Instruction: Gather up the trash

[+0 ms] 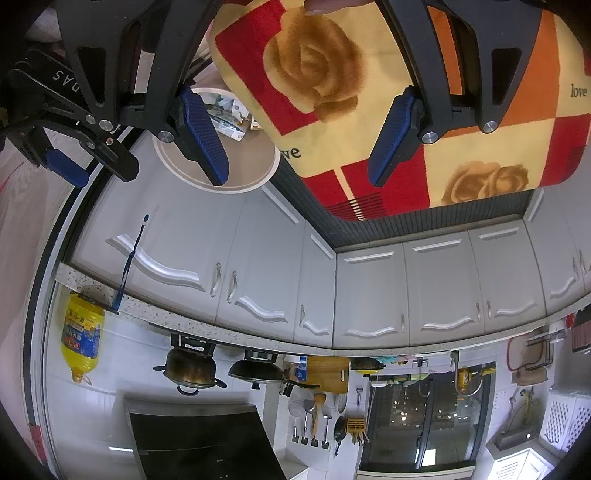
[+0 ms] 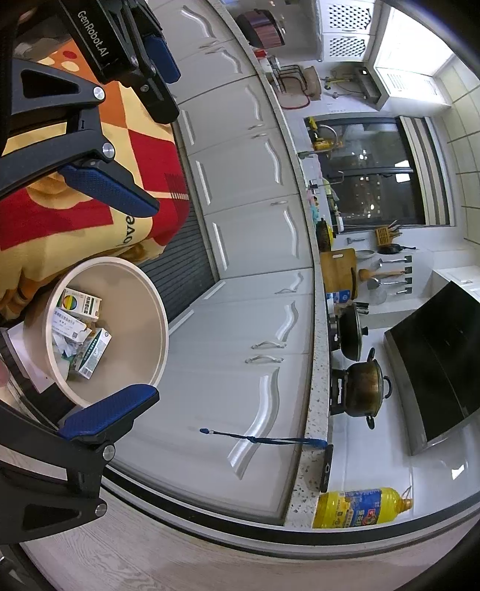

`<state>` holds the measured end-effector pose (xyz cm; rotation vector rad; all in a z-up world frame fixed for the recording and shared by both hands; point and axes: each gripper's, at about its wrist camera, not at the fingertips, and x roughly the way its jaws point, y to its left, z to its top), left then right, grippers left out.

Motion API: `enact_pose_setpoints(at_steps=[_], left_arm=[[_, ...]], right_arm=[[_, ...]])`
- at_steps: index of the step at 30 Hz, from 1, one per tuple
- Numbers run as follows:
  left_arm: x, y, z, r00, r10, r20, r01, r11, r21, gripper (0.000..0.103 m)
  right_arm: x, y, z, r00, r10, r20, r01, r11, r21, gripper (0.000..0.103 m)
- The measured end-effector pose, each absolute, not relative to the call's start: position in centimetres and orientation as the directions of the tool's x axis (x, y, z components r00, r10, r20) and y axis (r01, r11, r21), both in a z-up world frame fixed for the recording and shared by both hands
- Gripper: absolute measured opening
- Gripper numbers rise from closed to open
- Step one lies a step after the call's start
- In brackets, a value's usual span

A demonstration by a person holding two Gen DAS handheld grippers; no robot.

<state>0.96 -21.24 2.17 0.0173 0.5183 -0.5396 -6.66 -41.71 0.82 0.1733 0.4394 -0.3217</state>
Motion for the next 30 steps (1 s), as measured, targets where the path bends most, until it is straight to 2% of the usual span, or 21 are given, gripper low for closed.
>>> enact_pose_setpoints(at_steps=[30], left_arm=[[1.15, -20.90, 2.04, 0.735, -0.484, -0.475, 0.495, 0.862, -0.113, 0.077]], right_arm=[[-6.21, -42.06, 0.20, 0.851, -0.263, -0.454, 0.337, 0.937, 0.089, 0.091]])
